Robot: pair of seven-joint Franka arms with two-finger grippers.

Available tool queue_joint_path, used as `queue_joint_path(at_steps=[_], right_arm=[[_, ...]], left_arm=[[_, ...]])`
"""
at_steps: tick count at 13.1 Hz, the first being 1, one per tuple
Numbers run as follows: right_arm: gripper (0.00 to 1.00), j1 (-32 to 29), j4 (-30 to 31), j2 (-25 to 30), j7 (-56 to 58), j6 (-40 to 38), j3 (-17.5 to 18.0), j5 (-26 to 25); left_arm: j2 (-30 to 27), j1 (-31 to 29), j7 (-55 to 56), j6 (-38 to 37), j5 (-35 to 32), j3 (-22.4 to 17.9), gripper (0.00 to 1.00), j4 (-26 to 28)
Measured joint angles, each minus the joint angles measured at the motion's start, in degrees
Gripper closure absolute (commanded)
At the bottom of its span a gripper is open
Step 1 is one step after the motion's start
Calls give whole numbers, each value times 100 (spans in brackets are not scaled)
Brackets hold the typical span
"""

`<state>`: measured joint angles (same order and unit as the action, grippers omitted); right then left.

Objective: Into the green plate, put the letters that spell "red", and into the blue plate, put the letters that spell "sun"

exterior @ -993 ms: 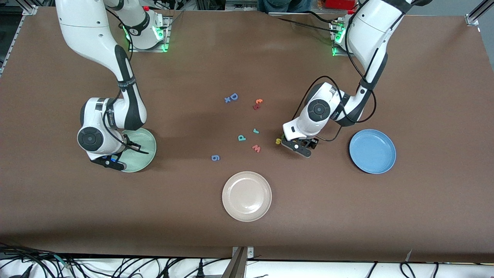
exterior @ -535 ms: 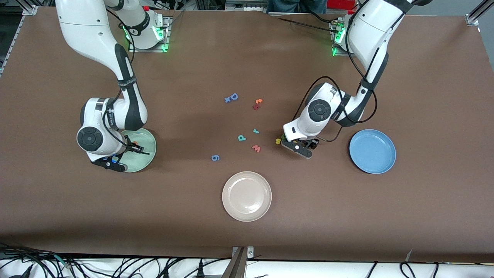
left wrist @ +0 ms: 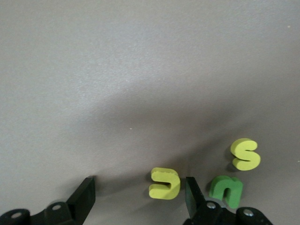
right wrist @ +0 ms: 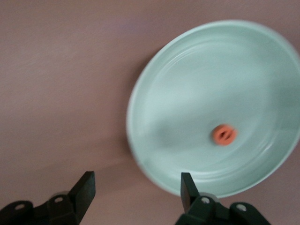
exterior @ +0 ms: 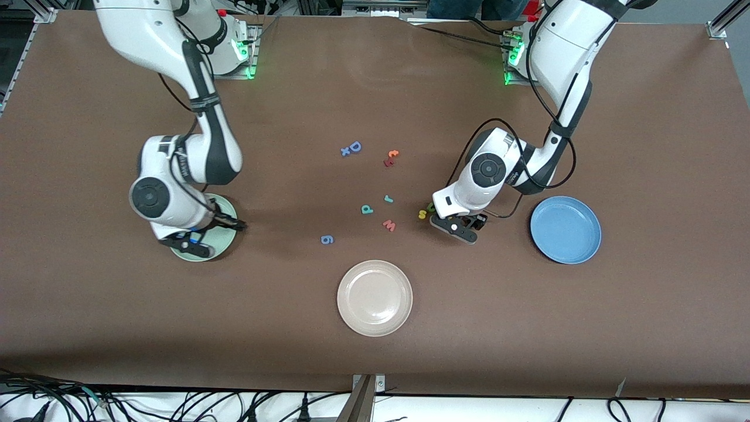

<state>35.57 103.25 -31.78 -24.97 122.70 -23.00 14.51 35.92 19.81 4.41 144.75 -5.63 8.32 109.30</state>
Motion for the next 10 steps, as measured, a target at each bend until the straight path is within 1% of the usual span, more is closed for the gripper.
queue_joint_path(at_steps=[3, 6, 7, 9, 10], right_arm=[[21, 772, -45, -3, -1688, 291, 104, 35], [21, 1455, -54, -93, -3136, 872, 118, 36], [21, 1634, -56, -165, -3602, 1073, 120, 36], [27, 1882, -110, -320, -4472, 1337, 143, 68], [27, 1901, -204, -392, -4861, 1376, 242, 110]], left_arm=[[3, 36, 2, 2, 0, 0, 14, -66], [16, 51, 2, 2, 0, 0, 14, -80], [38, 67, 2, 2, 0, 0, 14, -80], [83, 98, 2, 8, -46, 0, 14, -80], [93, 103, 7, 8, -141, 0, 14, -82]])
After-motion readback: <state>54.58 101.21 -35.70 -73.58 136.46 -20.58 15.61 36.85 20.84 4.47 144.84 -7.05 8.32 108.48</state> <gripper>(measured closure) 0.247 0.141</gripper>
